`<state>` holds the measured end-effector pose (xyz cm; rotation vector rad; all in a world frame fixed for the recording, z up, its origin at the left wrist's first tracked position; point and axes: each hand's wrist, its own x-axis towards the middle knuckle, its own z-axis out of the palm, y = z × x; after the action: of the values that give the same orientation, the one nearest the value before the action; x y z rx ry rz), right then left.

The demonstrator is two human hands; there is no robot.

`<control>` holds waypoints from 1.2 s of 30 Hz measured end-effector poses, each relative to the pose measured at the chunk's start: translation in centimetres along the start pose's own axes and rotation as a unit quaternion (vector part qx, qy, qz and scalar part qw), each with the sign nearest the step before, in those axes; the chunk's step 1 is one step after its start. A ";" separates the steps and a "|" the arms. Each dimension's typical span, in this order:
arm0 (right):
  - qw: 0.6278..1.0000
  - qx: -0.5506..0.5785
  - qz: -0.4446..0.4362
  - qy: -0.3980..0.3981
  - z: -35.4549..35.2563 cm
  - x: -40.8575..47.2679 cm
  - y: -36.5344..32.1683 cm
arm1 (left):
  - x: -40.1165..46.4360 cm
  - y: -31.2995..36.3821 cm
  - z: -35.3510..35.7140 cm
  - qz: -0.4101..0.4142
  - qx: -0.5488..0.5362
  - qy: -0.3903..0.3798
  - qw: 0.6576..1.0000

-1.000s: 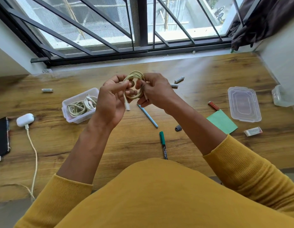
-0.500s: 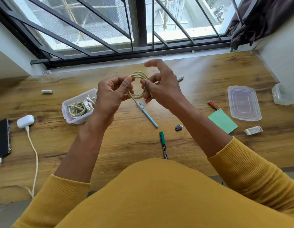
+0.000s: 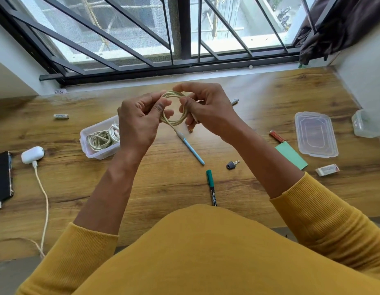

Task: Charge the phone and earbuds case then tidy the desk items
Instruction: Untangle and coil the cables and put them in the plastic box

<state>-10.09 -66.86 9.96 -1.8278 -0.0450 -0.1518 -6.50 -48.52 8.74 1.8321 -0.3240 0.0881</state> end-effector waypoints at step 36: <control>0.998 0.022 0.066 0.000 -1.4 -0.4 0.9 | 0.2 0.5 -0.9 0.073 0.231 -0.039 0.969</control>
<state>-10.51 -68.38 9.39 -1.7799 0.0710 -0.0581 -6.30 -47.79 9.52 2.2759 -0.5283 0.2073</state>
